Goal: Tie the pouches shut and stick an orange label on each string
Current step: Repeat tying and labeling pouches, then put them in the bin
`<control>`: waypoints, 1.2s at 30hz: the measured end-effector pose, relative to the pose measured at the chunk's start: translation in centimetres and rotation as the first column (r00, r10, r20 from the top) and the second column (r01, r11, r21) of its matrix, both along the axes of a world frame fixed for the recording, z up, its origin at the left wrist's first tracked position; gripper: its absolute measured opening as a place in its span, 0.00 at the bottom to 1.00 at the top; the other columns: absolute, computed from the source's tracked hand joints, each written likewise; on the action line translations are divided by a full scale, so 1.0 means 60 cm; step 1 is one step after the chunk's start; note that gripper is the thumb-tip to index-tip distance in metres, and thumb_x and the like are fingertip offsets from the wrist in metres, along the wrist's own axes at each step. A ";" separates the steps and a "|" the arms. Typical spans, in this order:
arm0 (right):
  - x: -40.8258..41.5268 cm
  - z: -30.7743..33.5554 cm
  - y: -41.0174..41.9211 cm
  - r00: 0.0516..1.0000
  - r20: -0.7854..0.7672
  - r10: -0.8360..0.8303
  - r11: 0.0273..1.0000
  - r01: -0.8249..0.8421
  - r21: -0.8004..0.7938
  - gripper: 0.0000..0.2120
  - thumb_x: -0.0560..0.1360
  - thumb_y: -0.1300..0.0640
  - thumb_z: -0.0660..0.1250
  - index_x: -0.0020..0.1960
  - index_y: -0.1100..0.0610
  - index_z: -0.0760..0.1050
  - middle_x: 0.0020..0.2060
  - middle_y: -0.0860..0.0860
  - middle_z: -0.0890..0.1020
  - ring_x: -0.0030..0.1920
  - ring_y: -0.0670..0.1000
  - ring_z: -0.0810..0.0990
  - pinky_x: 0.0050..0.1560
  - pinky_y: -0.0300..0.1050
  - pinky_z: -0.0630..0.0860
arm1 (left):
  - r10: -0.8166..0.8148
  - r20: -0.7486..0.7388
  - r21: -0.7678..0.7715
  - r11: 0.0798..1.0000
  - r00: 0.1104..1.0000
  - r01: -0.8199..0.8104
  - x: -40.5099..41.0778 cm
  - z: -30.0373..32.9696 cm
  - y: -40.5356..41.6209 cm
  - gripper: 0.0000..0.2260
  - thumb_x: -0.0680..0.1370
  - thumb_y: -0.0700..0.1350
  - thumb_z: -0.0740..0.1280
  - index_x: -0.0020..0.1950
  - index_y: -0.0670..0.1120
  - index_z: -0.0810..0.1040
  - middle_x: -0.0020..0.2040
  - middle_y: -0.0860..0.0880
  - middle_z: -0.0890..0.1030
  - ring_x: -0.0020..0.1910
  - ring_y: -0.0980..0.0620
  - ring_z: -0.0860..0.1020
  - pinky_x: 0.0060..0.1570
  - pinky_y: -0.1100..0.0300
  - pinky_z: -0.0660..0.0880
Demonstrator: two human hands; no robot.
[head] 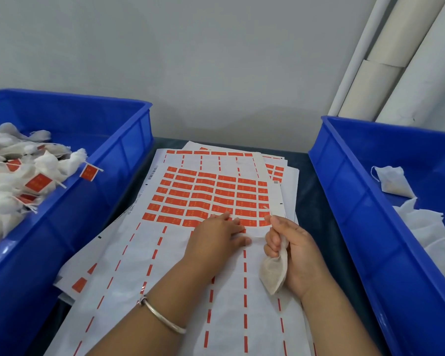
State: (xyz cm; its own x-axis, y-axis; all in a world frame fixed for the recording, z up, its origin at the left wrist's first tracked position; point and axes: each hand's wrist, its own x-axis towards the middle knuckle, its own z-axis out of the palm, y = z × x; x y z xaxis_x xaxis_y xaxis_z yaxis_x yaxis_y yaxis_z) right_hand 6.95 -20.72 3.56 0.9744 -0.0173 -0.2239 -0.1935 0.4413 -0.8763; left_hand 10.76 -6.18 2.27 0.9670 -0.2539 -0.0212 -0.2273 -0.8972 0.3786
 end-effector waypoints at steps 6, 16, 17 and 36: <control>-0.001 0.001 0.001 1.000 -0.003 -0.006 1.000 0.006 -0.016 0.09 0.65 0.52 0.70 0.42 0.54 0.85 0.24 0.52 0.72 0.22 0.46 0.68 0.24 0.37 0.69 | -0.089 0.055 0.122 0.989 0.995 0.081 0.002 0.005 0.002 0.17 0.80 0.53 0.60 0.68 0.56 0.71 0.71 0.58 0.67 0.72 0.55 0.61 0.69 0.54 0.61; -0.001 0.002 0.002 1.000 -0.008 0.009 1.000 -0.009 -0.012 0.10 0.65 0.52 0.70 0.44 0.53 0.85 0.26 0.53 0.74 0.23 0.46 0.69 0.25 0.37 0.70 | -0.108 0.123 0.138 0.986 0.986 0.091 -0.001 0.011 0.002 0.16 0.81 0.53 0.57 0.67 0.54 0.74 0.67 0.56 0.74 0.67 0.54 0.68 0.70 0.57 0.61; -0.002 0.002 0.002 1.000 -0.008 0.009 1.000 -0.010 -0.011 0.11 0.65 0.52 0.70 0.45 0.53 0.85 0.26 0.53 0.75 0.23 0.47 0.69 0.25 0.37 0.70 | -0.093 0.135 0.121 0.990 0.986 0.077 -0.004 0.011 0.002 0.16 0.81 0.53 0.57 0.66 0.54 0.75 0.66 0.56 0.75 0.66 0.54 0.70 0.69 0.58 0.62; -0.005 0.006 0.007 1.000 -0.009 -0.004 0.999 0.003 -0.036 0.11 0.64 0.51 0.72 0.45 0.53 0.85 0.28 0.54 0.74 0.24 0.47 0.69 0.26 0.37 0.70 | 0.137 0.124 -0.161 0.980 0.983 -0.117 0.001 -0.006 0.004 0.12 0.80 0.52 0.58 0.58 0.51 0.78 0.55 0.53 0.80 0.48 0.55 0.76 0.54 0.63 0.71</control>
